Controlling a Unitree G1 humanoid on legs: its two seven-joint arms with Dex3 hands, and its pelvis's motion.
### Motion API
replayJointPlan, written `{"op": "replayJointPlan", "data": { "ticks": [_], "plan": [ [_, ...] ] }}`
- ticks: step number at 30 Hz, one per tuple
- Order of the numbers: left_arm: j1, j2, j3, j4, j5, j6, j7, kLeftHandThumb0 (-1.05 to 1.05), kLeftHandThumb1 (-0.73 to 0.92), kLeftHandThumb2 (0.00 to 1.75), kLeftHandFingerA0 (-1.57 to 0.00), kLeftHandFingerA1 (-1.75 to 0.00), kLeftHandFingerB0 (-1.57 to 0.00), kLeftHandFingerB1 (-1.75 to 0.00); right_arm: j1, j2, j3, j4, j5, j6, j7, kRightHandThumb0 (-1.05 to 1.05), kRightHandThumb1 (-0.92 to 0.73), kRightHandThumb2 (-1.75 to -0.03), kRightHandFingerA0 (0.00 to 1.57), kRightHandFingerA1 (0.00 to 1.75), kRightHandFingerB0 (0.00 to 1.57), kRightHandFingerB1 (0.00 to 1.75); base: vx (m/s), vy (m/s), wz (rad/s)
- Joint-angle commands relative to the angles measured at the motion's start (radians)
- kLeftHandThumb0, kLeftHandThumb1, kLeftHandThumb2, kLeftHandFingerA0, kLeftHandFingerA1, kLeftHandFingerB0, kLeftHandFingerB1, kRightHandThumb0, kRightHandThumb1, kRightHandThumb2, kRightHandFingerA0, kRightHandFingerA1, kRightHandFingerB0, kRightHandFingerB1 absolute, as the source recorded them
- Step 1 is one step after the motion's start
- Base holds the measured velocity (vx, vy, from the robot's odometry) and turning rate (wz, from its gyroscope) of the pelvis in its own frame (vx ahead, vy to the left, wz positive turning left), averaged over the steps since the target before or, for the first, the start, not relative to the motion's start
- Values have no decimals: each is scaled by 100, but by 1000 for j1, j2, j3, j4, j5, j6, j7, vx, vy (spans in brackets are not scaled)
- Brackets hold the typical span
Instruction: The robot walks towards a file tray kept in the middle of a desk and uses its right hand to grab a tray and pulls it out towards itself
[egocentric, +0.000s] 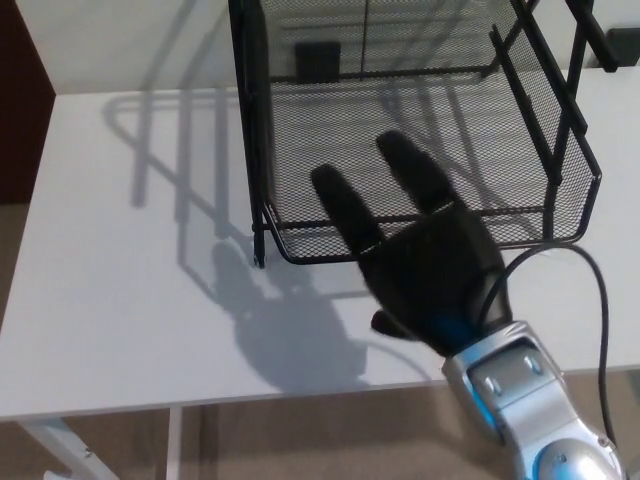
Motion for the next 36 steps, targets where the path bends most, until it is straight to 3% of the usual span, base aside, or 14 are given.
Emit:
{"op": "replayJointPlan", "data": {
  "ticks": [1,6,7,12,14,15,16,17,18,22,23,27,35,36],
  "plan": [
    [7,32,-16,-14,45,16,-5,-53,52,83,-64,-60,-43,-50,-16,-2,-45,14,-40,79,58,-88,-48,-90,0,19,0,12,0,0,0],
    [5,36,-20,-21,45,36,-12,-47,63,59,-67,-45,-47,-37,-14,7,-102,37,55,74,82,-62,-32,-84,0,29,1,24,0,0,0],
    [9,36,-19,-30,44,44,-13,-47,62,59,-68,-46,-48,-37,-14,5,-108,43,56,74,86,-89,-43,-66,0,35,0,32,0,0,0],
    [10,38,-20,-45,47,56,-18,-52,52,82,-62,-58,-41,-49,-20,4,-139,64,89,83,132,-56,-27,-81,0,38,0,34,0,0,0],
    [11,39,-21,-45,51,52,-17,-53,52,82,-63,-59,-42,-49,-19,3,-149,70,112,77,128,-86,-40,-56,0,46,3,35,0,0,0],
    [11,40,-22,-44,53,51,-16,-53,52,83,-64,-59,-42,-49,-15,2,-154,71,129,71,125,-52,-25,-81,0,42,0,38,0,0,0],
    [17,41,-20,-55,51,54,-19,-53,52,83,-63,-59,-42,-49,-10,8,-166,68,166,64,125,-82,-39,-55,0,47,5,35,0,0,0],
    [16,39,-19,-51,48,49,-19,-47,62,59,-70,-46,-48,-37,-9,10,-169,66,176,67,143,-84,-40,-55,0,47,4,35,0,0,0],
    [15,38,-19,-49,48,50,-19,-47,62,59,-70,-46,-49,-37,-8,11,-173,65,190,66,156,-54,-25,-80,0,40,0,34,0,0,0],
    [18,41,-20,-58,47,48,-24,-52,52,82,-64,-59,-42,-49,-2,6,-171,65,220,64,183,-87,-41,-54,0,45,3,35,0,0,0],
    [13,40,-20,-48,45,44,-26,-46,62,59,-70,-46,-49,-37,-2,7,-172,66,233,64,196,-55,-26,-80,0,40,0,31,0,0,0],
    [-5,39,-24,-5,50,27,-23,-46,62,59,-70,-45,-48,-37,4,6,-165,53,256,69,228,-58,-29,-81,1,40,0,28,0,0,0],
    [10,44,-26,-39,51,44,-27,-46,61,59,-70,-46,-49,-37,40,9,-155,18,288,85,263,-53,-28,-80,1,38,0,35,0,0,0],
    [6,43,-26,-27,50,37,-28,-45,61,59,-69,-45,-49,-37,42,7,-152,16,288,85,263,-80,-40,-53,0,44,7,32,0,0,0]
  ]
}}
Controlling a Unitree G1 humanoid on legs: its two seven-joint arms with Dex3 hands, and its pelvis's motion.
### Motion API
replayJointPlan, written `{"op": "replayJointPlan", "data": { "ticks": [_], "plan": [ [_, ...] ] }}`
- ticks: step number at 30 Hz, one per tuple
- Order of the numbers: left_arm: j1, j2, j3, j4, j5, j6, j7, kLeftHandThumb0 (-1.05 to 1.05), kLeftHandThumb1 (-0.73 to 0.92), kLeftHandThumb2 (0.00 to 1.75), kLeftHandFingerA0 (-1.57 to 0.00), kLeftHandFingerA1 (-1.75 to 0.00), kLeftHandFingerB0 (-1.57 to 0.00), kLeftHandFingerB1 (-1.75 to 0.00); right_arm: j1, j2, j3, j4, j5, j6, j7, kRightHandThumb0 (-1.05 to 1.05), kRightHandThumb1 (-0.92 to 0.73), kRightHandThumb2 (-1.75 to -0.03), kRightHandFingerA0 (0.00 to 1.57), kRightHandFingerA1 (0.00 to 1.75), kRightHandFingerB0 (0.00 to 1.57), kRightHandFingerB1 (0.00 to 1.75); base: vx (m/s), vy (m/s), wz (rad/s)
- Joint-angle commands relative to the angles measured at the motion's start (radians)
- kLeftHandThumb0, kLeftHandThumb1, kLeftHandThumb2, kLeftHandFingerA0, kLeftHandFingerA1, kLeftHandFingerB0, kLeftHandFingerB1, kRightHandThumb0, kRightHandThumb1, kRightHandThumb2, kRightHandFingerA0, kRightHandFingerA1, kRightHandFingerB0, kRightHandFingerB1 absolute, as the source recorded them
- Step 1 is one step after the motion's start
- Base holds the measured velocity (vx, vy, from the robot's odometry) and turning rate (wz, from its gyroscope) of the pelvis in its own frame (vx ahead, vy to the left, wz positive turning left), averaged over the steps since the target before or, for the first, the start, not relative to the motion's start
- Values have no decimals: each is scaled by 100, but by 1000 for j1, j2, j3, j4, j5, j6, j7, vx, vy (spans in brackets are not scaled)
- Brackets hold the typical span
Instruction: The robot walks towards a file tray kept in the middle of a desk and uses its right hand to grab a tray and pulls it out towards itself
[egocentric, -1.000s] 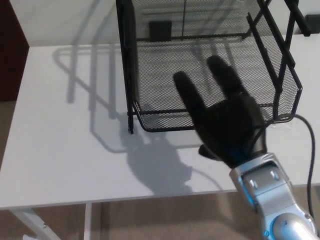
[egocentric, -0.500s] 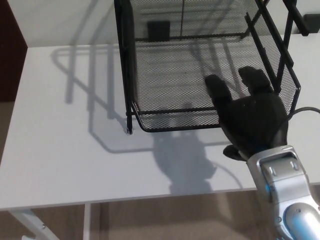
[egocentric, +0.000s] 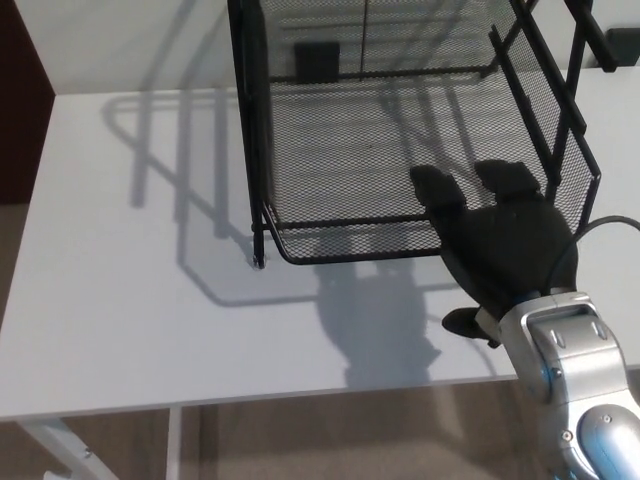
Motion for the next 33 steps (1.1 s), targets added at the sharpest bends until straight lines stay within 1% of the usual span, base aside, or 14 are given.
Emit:
{"op": "replayJointPlan", "data": {
  "ticks": [1,10,13,18,20,21,23,24,26,27,29,31,32,33],
  "plan": [
    [-1,13,3,25,6,-1,-12,-44,61,59,-69,-45,-49,-38,42,-13,16,-21,41,22,52,-56,-29,-80,1,34,0,33,0,0,0],
    [10,20,7,10,2,-1,-22,-44,61,59,-69,-46,-49,-38,123,-69,50,-77,41,7,57,-79,-42,-53,3,43,8,31,0,0,0],
    [19,23,6,-2,0,-9,-28,-44,62,59,-67,-45,-49,-38,179,-112,54,-100,37,-12,21,-55,-28,-80,0,50,0,30,0,0,0],
    [9,27,0,21,14,-14,-23,-45,61,59,-69,-45,-50,-38,234,-155,52,-146,44,-23,12,-80,-43,-54,0,48,1,35,0,0,0],
    [2,25,0,30,13,-16,-22,-45,61,59,-69,-45,-50,-38,246,-164,52,-165,50,-25,18,-80,-43,-54,0,48,1,35,0,0,0],
    [16,28,4,-4,9,0,-26,-45,61,59,-69,-46,-51,-38,272,-176,50,-198,61,-38,12,-55,-30,-80,1,42,1,34,0,0,0],
    [20,27,3,-17,16,12,-20,-45,61,59,-71,-47,-51,-38,291,-184,49,-221,63,-44,10,-82,-33,-68,3,42,6,28,0,0,0],
    [22,29,3,-12,16,3,-22,-51,51,81,-64,-59,-45,-50,314,-193,52,-249,59,-49,9,-56,-28,-80,1,43,0,32,0,0,0],
    [18,29,4,6,10,-7,-27,-45,61,59,-70,-46,-50,-38,338,-200,54,-276,62,-55,5,-56,-28,-80,1,42,0,32,0,0,0],
    [15,29,1,8,16,0,-25,-45,61,59,-69,-46,-50,-38,358,-203,55,-301,69,-61,5,-83,-33,-67,2,41,6,31,0,0,0],
    [15,29,2,10,14,-1,-27,-45,61,59,-70,-46,-50,-38,378,-208,57,-325,66,-66,10,-80,-41,-53,0,47,8,33,0,0,0],
    [11,27,0,8,19,6,-25,-45,62,59,-68,-45,-50,-38,408,-218,61,-368,57,-74,18,-82,-43,-53,1,48,8,33,0,0,0],
    [13,30,1,4,18,2,-27,-45,62,59,-67,-45,-51,-38,416,-221,62,-377,58,-79,14,-59,-34,-83,1,43,5,34,0,0,0],
    [17,32,2,-1,17,-5,-28,-45,62,59,-67,-45,-51,-38,429,-226,63,-392,59,-85,8,-59,-34,-83,1,43,5,34,0,0,0]
  ]
}}
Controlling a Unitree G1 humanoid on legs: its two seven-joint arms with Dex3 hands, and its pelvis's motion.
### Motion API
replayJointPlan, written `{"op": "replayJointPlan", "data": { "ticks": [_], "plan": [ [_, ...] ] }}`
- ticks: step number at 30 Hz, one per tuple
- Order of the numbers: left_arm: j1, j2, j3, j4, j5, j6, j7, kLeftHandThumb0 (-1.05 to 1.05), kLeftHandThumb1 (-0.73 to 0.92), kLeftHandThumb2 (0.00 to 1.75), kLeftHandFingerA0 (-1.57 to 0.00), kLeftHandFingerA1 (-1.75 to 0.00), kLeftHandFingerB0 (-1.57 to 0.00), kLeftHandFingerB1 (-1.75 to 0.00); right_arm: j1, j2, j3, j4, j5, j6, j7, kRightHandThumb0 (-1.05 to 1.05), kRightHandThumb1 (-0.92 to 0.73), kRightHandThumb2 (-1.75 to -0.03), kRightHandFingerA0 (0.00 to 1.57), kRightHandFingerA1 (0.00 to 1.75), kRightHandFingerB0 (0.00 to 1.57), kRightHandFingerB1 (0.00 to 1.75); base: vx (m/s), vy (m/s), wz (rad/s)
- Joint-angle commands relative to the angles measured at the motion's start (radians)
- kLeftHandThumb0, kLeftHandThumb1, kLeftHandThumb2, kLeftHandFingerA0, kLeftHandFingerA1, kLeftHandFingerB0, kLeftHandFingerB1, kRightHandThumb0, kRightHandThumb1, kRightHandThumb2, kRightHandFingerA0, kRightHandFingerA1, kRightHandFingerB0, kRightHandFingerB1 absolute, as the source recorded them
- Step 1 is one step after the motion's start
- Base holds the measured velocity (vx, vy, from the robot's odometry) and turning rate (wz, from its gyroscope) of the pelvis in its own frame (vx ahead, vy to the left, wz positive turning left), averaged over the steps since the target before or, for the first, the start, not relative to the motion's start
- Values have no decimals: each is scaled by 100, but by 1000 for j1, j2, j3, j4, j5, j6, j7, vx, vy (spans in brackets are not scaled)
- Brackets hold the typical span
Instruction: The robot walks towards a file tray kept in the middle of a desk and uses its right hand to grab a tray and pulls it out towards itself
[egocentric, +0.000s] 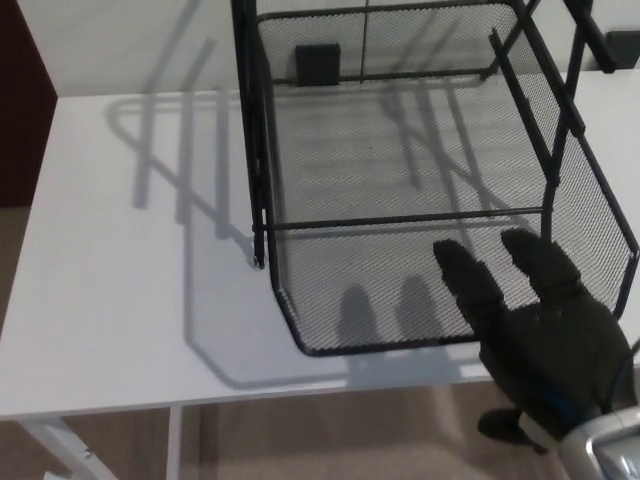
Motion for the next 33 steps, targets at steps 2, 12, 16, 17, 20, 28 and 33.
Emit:
{"op": "replayJointPlan", "data": {
  "ticks": [2,12,16,17,20,28,33],
  "plan": [
    [2,19,4,-3,10,3,-9,-46,62,59,-67,-45,-51,-38,66,-31,11,-45,25,-52,37,-84,-46,-54,1,49,4,34,0,0,0],
    [-13,19,1,26,10,-11,-13,-46,61,59,-70,-46,-51,-38,65,-32,-35,-165,102,-105,5,-66,-32,-84,0,30,0,16,0,0,0],
    [-20,15,4,33,4,-15,-13,-51,51,81,-64,-59,-46,-51,43,-21,-71,-255,153,-116,66,-64,-32,-83,0,31,2,17,0,0,0],
    [-24,14,4,33,8,-9,-8,-46,60,58,-70,-46,-52,-38,32,-20,-93,-327,191,-109,126,-75,-41,-85,0,16,0,4,0,0,0],
    [-14,15,4,6,14,18,-4,-45,60,59,-70,-45,-51,-38,26,-34,-143,-460,302,-85,249,-83,-48,-88,0,8,0,0,0,0,0],
    [0,29,7,2,14,-27,-7,-49,50,80,-56,-55,-45,-50,128,-94,-479,-576,978,-260,388,-60,-27,-81,0,32,0,22,0,0,0],
    [-7,26,18,13,-6,-27,-16,-43,60,58,-68,-45,-51,-39,217,-274,-778,-576,1378,-379,376,-56,-27,-82,0,45,0,27,0,0,0]
  ]
}}
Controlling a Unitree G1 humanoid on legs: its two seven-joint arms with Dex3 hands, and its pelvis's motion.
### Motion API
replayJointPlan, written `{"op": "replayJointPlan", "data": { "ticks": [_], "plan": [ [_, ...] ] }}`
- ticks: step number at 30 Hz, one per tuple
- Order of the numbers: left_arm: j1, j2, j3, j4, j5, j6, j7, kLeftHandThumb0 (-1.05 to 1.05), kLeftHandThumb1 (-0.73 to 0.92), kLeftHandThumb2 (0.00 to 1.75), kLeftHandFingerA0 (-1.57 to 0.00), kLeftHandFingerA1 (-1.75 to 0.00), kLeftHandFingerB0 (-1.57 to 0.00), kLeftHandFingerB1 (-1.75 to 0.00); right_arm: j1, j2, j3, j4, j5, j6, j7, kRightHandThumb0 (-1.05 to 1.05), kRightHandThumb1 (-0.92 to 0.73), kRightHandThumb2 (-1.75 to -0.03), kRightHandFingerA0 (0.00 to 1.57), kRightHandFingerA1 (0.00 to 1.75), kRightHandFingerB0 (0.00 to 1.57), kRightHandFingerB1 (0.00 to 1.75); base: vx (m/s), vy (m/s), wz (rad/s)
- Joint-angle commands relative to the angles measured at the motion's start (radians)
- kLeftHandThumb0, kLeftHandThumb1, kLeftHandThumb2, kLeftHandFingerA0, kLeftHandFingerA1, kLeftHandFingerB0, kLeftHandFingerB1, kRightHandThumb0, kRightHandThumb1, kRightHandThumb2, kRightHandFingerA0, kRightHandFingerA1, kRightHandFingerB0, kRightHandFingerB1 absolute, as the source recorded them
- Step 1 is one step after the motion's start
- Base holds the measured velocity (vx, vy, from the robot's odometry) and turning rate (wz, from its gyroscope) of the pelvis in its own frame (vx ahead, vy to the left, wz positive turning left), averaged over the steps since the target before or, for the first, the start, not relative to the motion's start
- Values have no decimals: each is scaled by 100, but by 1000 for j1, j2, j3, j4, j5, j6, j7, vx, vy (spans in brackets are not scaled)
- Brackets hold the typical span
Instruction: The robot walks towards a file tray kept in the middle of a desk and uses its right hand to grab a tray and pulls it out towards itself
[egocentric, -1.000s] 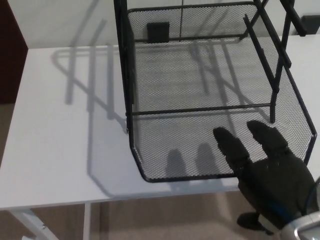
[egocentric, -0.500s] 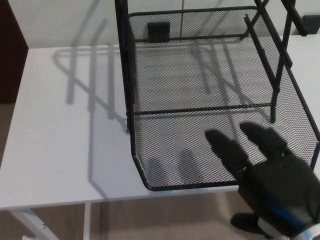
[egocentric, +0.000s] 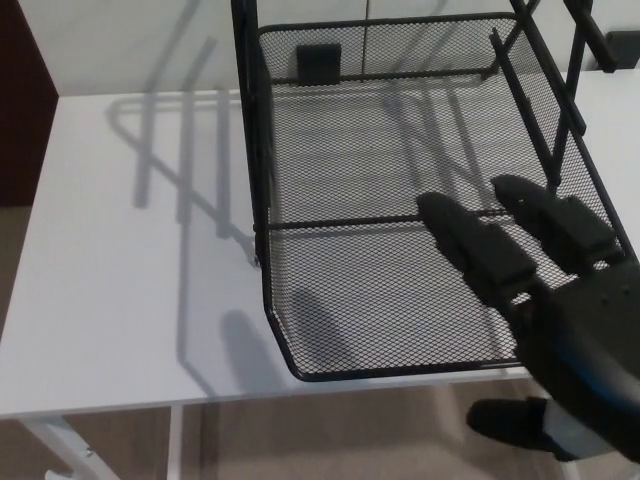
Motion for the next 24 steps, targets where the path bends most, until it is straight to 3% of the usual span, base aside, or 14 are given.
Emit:
{"op": "replayJointPlan", "data": {
  "ticks": [1,2,3,5,7,10,11,12,13,14,15,18,23,24],
  "plan": [
    [12,28,23,3,-16,-41,-18,-43,61,58,-66,-45,-51,-39,173,-289,-665,-143,1214,-274,241,-91,-38,-72,5,45,7,27,0,0,0],
    [13,29,26,-1,-18,-33,-18,-49,50,80,-56,-56,-44,-50,178,-310,-751,-143,1323,-265,258,-98,-52,-57,6,64,6,47,0,0,0],
    [14,31,25,-9,-10,-19,-14,-43,60,58,-65,-44,-51,-39,156,-327,-935,-143,1498,-182,301,-84,-48,-56,40,47,31,36,0,0,0],
    [9,34,22,-2,-3,-21,-11,-50,51,81,-56,-56,-45,-50,146,-328,-1075,-143,1634,-112,305,-96,-40,-75,53,49,39,37,0,0,0],
    [-5,30,17,15,7,-5,-4,-45,60,58,-66,-44,-50,-38,189,-353,-1297,-40,1858,-45,306,-84,-23,-67,110,54,81,47,0,0,0],
    [-5,33,20,10,6,8,-7,-46,60,58,-67,-44,-50,-38,202,-393,-1585,135,2069,99,383,-83,-37,-53,122,60,94,50,0,0,0],
    [-11,35,23,14,2,4,-10,-45,60,58,-67,-45,-50,-38,230,-361,-1609,152,2109,49,313,-89,-24,-71,135,66,99,51,0,0,0],
    [-19,36,22,20,5,5,-8,-45,59,58,-68,-45,-50,-38,417,-229,-1512,60,2241,-195,49,-66,-23,-67,137,83,114,71,0,0,0],
    [-20,38,23,18,6,4,-7,-45,59,58,-70,-46,-50,-38,299,-329,-1622,212,2360,33,287,-53,-43,-53,112,112,102,64,0,0,0],
    [-17,37,26,11,1,11,-11,-45,59,58,-68,-46,-49,-38,138,-401,-1697,323,2324,150,366,-79,-41,-55,131,99,121,56,0,0,0],
    [-19,36,29,13,-5,13,-15,-44,59,58,-67,-46,-49,-38,9,-454,-1722,392,2241,209,415,-87,-37,-81,129,116,118,72,0,0,0],
    [-29,35,32,30,-9,12,-15,-42,59,58,-67,-45,-49,-38,-460,-762,-1792,704,1878,661,905,-79,-45,-56,129,99,110,51,0,0,0],
    [-32,39,31,32,-5,11,-15,-49,50,78,-59,-55,-43,-49,-410,-804,-1898,828,1761,790,1082,-68,-44,-55,122,91,101,51,0,0,0],
    [-33,42,32,27,-4,12,-16,-43,59,58,-67,-45,-49,-38,-325,-736,-1936,792,1807,716,1000,-81,-34,-78,122,95,103,60,0,0,0]
  ]
}}
